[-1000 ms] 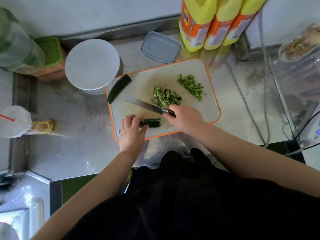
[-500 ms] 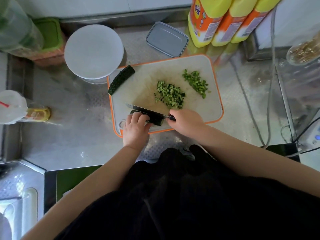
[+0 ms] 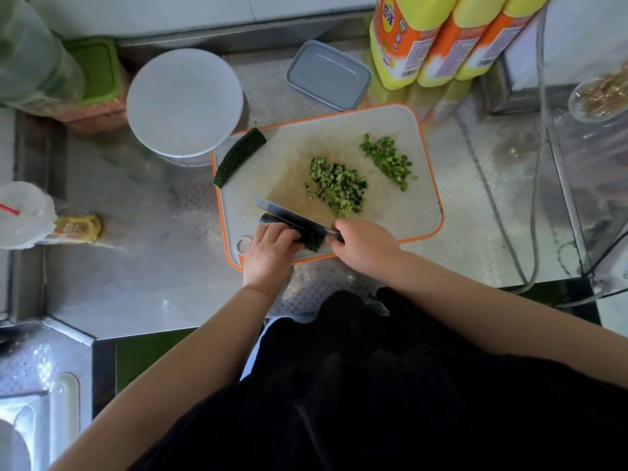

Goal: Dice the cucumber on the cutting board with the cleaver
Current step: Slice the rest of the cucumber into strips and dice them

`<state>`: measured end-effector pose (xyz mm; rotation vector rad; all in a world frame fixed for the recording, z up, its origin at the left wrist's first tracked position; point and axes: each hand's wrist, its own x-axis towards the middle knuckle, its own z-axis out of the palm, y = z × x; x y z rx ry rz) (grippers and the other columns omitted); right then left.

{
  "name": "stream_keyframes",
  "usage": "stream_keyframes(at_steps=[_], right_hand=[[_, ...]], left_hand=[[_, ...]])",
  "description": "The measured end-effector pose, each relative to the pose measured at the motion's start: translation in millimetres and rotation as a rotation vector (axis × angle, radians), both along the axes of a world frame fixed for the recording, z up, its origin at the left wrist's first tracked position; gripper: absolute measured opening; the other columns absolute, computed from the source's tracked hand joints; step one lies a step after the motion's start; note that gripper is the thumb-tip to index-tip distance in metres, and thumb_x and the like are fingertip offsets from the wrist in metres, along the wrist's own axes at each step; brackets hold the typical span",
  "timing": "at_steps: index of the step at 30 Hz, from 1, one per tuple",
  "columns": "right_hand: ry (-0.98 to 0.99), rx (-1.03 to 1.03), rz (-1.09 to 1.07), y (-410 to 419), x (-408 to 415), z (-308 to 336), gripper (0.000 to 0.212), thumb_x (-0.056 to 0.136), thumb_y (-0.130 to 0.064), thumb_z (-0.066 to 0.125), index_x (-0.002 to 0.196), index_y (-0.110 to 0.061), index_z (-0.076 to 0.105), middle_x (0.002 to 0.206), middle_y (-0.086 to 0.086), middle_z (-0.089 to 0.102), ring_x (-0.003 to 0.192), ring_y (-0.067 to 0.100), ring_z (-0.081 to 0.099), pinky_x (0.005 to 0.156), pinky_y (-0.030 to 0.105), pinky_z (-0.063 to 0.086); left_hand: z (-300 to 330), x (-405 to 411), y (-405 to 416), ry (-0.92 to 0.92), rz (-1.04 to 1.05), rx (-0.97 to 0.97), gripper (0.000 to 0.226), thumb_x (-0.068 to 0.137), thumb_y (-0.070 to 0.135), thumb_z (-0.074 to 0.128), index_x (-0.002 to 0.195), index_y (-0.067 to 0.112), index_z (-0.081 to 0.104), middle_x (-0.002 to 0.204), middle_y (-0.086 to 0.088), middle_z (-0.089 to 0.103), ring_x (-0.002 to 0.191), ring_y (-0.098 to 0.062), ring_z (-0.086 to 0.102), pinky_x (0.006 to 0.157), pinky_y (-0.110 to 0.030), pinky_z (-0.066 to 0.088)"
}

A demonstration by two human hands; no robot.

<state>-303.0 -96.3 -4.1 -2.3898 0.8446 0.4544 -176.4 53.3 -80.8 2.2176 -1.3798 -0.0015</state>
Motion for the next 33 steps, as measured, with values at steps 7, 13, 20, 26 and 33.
stream_keyframes(at_steps=[7, 13, 20, 26, 33], right_hand=[[0.01, -0.019, -0.029, -5, 4, -2, 0.032, 0.098, -0.038, 0.045, 0.077, -0.013, 0.047, 0.064, 0.001, 0.048, 0.06, 0.022, 0.05, 0.048, 0.03, 0.033], [0.053, 0.011, -0.063, -11, 9, 0, 0.033, 0.098, -0.038, 0.044, 0.074, -0.016, 0.043, 0.062, -0.001, 0.046, 0.063, 0.024, 0.051, 0.055, 0.031, 0.037], [0.007, -0.014, -0.084, -5, 3, 8, 0.036, 0.099, -0.034, 0.042, 0.067, -0.018, 0.035, 0.06, -0.003, 0.041, 0.06, 0.022, 0.045, 0.054, 0.031, 0.032], [0.037, -0.028, -0.02, -1, 1, 11, 0.03, 0.1, -0.034, 0.039, 0.076, -0.015, 0.04, 0.062, -0.002, 0.039, 0.063, 0.023, 0.045, 0.054, 0.031, 0.031], [0.108, -0.057, 0.034, -1, 11, 19, 0.02, 0.102, -0.026, 0.039, 0.085, -0.016, 0.044, 0.066, -0.001, 0.04, 0.069, 0.025, 0.05, 0.06, 0.032, 0.037]], left_hand=[[1, 1, -12, 0.023, 0.021, 0.018, 0.023, 0.086, 0.025, 0.057, 0.093, 0.008, 0.07, 0.098, -0.01, 0.064, 0.096, -0.025, 0.047, 0.063, -0.038, 0.05], [-2, 8, -18, -0.001, -0.05, 0.009, 0.021, 0.089, 0.024, 0.056, 0.094, 0.009, 0.07, 0.1, -0.007, 0.065, 0.092, -0.025, 0.052, 0.071, -0.038, 0.052], [-3, 8, -20, 0.049, -0.014, -0.012, 0.019, 0.09, 0.021, 0.055, 0.088, 0.009, 0.07, 0.096, -0.006, 0.065, 0.09, -0.021, 0.048, 0.066, -0.033, 0.048], [-2, 7, -22, 0.183, 0.014, 0.006, 0.018, 0.09, 0.022, 0.055, 0.092, 0.01, 0.069, 0.098, -0.005, 0.062, 0.09, -0.023, 0.048, 0.076, -0.036, 0.047], [-4, 5, -22, 0.225, 0.04, -0.015, 0.01, 0.087, 0.014, 0.063, 0.092, 0.008, 0.07, 0.099, -0.005, 0.063, 0.092, -0.022, 0.049, 0.079, -0.03, 0.043]])
